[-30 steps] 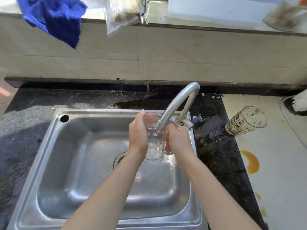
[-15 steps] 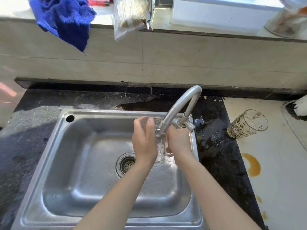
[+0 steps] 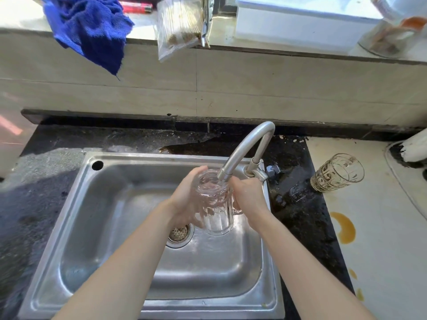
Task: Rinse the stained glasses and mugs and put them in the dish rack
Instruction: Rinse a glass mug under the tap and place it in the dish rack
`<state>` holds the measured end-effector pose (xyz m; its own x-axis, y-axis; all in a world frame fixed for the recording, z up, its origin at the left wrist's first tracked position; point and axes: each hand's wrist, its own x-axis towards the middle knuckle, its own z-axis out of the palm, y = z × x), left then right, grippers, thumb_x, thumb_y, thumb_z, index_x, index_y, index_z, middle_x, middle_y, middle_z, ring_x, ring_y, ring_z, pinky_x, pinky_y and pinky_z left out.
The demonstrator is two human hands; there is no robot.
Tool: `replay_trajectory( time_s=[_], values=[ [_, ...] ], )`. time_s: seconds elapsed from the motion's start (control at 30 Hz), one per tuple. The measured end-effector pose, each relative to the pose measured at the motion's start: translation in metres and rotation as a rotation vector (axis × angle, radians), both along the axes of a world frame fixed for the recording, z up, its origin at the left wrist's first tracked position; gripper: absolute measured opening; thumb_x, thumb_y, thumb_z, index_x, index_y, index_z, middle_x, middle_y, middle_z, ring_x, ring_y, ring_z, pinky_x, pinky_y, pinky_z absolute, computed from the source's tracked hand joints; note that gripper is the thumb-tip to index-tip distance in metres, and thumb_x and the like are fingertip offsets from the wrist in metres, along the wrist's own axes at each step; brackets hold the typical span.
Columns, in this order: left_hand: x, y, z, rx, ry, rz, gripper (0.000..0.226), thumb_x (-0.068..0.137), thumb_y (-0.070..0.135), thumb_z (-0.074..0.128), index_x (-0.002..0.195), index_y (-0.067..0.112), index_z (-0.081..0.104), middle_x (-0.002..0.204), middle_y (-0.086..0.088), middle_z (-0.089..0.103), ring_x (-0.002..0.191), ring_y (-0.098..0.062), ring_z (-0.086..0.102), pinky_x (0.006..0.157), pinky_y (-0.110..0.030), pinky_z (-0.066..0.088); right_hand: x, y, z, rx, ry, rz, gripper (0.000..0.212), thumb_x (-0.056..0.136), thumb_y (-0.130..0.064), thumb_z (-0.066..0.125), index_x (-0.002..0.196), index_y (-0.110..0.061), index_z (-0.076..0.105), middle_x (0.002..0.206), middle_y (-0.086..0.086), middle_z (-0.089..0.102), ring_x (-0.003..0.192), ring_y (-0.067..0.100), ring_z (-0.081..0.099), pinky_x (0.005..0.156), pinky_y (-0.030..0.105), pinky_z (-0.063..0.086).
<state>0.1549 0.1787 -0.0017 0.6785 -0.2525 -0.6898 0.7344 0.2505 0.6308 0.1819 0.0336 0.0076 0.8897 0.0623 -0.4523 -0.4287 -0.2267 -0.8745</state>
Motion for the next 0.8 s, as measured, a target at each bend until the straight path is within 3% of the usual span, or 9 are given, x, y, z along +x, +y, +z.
replay_trajectory(
  time_s=[0.1, 0.2, 0.3, 0.37, 0.43, 0.53, 0.6, 0.67, 0.8],
  values=[
    [-0.004, 0.010, 0.005, -0.079, 0.024, -0.101, 0.063, 0.079, 0.076, 0.036, 0.107, 0.032, 0.072, 0.114, -0.008, 0.070, 0.118, -0.040, 0.055, 0.101, -0.070, 0.029, 0.004, 0.003, 0.003, 0.015, -0.033, 0.020, 0.055, 0.078, -0.022, 0.061, 0.037, -0.024, 0.024, 0.047, 0.000, 0.019, 0.050, 0.016, 0.016, 0.054, 0.037, 0.014],
    [-0.012, 0.014, 0.008, -0.140, 0.023, -0.178, 0.072, 0.074, 0.073, 0.048, 0.123, 0.022, 0.063, 0.131, -0.020, 0.057, 0.121, -0.047, 0.050, 0.098, -0.069, 0.035, 0.007, 0.007, 0.007, 0.011, -0.066, -0.004, 0.049, 0.073, -0.021, 0.060, 0.038, -0.024, 0.026, 0.048, 0.004, 0.022, 0.050, 0.019, 0.019, 0.053, 0.031, 0.018],
    [-0.019, 0.010, 0.006, -0.113, -0.028, -0.090, 0.057, 0.067, 0.064, 0.059, 0.104, 0.022, 0.071, 0.110, -0.022, 0.056, 0.097, -0.038, 0.051, 0.092, -0.066, 0.040, 0.005, 0.012, 0.009, 0.049, -0.060, -0.114, 0.061, 0.084, -0.008, 0.054, 0.033, -0.023, 0.025, 0.040, -0.008, 0.021, 0.041, 0.010, 0.019, 0.049, 0.027, 0.019],
    [-0.022, 0.006, 0.007, -0.071, -0.044, -0.008, 0.042, 0.064, 0.060, 0.060, 0.086, 0.027, 0.074, 0.091, -0.015, 0.057, 0.080, -0.030, 0.052, 0.089, -0.062, 0.043, 0.004, 0.018, 0.005, 0.095, -0.034, -0.188, 0.046, 0.085, -0.010, 0.051, 0.044, -0.022, 0.034, 0.047, -0.005, 0.031, 0.050, 0.011, 0.028, 0.053, 0.027, 0.023],
    [-0.024, 0.002, 0.007, -0.042, -0.060, 0.071, 0.040, 0.061, 0.059, 0.062, 0.081, 0.026, 0.071, 0.082, -0.010, 0.055, 0.070, -0.024, 0.051, 0.081, -0.053, 0.046, 0.003, 0.028, 0.002, 0.155, 0.076, -0.199, 0.021, 0.080, -0.030, 0.050, 0.067, -0.013, 0.050, 0.070, 0.003, 0.051, 0.070, 0.017, 0.045, 0.067, 0.029, 0.037],
    [-0.026, 0.002, 0.010, 0.046, -0.120, 0.092, 0.043, 0.066, 0.057, 0.059, 0.090, 0.023, 0.068, 0.079, -0.006, 0.060, 0.066, -0.017, 0.053, 0.072, -0.038, 0.044, 0.000, 0.032, 0.000, 0.285, 0.267, -0.125, 0.052, 0.073, -0.056, 0.049, 0.096, -0.012, 0.066, 0.102, 0.006, 0.070, 0.095, 0.024, 0.065, 0.088, 0.042, 0.051],
    [-0.024, 0.007, 0.005, 0.136, -0.199, 0.012, 0.056, 0.068, 0.059, 0.060, 0.111, 0.023, 0.065, 0.100, -0.004, 0.069, 0.082, -0.012, 0.063, 0.080, -0.039, 0.050, -0.002, 0.029, 0.006, 0.358, 0.326, -0.045, 0.040, 0.094, -0.042, 0.042, 0.088, -0.011, 0.068, 0.086, 0.007, 0.072, 0.079, 0.019, 0.068, 0.077, 0.037, 0.053],
    [-0.022, 0.012, 0.002, 0.302, -0.236, -0.029, 0.089, 0.055, 0.072, 0.070, 0.131, 0.030, 0.051, 0.132, -0.003, 0.056, 0.116, -0.015, 0.055, 0.103, -0.047, 0.041, -0.001, 0.024, 0.006, 0.460, 0.344, 0.033, 0.040, 0.100, -0.023, 0.036, 0.074, -0.009, 0.063, 0.071, 0.006, 0.065, 0.066, 0.017, 0.063, 0.068, 0.032, 0.051],
    [-0.028, 0.007, 0.006, 0.777, -0.343, -0.097, 0.102, 0.046, 0.069, 0.065, 0.139, 0.043, 0.033, 0.135, 0.002, 0.025, 0.130, -0.014, 0.020, 0.103, -0.028, 0.022, -0.002, 0.019, 0.010, 0.531, 0.447, 0.017, 0.035, 0.101, -0.014, 0.037, 0.070, -0.011, 0.053, 0.047, 0.001, 0.054, 0.040, 0.012, 0.053, 0.053, 0.029, 0.044]
  ],
)
